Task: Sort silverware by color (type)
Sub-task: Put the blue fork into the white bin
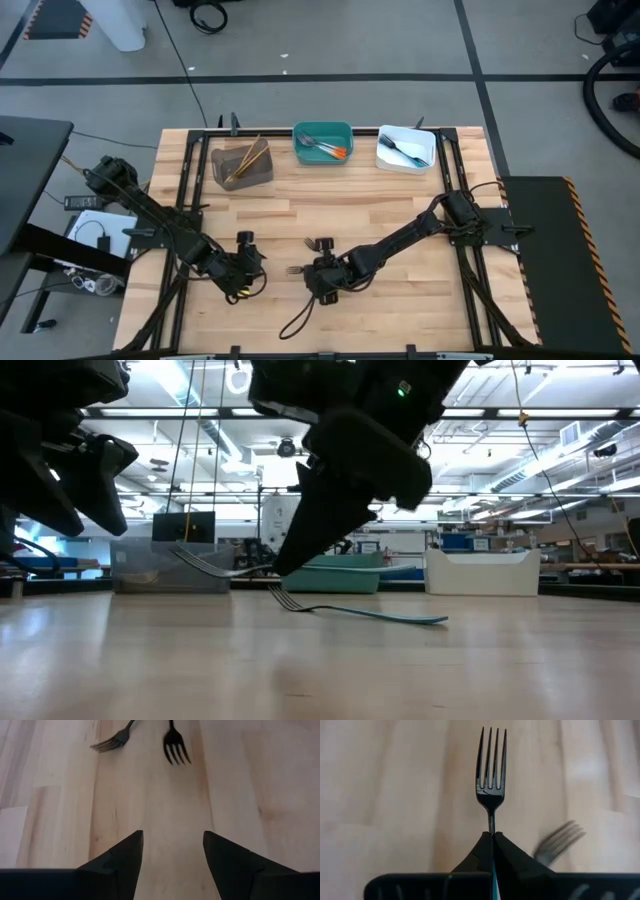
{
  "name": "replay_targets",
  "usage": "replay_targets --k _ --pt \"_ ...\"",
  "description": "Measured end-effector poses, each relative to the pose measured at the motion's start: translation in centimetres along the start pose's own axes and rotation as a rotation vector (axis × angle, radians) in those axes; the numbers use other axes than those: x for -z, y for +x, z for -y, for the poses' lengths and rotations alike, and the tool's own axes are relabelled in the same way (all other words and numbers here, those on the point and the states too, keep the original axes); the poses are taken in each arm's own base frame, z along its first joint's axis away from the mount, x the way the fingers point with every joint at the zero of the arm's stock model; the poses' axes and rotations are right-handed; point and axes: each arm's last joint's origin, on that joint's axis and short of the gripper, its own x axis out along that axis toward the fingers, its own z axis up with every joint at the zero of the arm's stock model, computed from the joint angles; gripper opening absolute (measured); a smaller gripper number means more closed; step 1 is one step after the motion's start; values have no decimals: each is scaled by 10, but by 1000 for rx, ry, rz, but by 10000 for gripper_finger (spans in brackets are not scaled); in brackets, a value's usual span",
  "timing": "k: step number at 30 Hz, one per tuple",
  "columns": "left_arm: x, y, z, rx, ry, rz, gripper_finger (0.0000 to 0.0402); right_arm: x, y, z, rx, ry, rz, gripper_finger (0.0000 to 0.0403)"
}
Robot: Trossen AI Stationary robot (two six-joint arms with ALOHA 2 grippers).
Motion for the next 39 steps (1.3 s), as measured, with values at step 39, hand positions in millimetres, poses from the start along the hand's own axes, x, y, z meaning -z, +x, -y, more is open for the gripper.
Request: replay_targets --k 39 --pt "-5 7 -26 -86 -31 -66 217 3 -11 28 143 -94 -96 9"
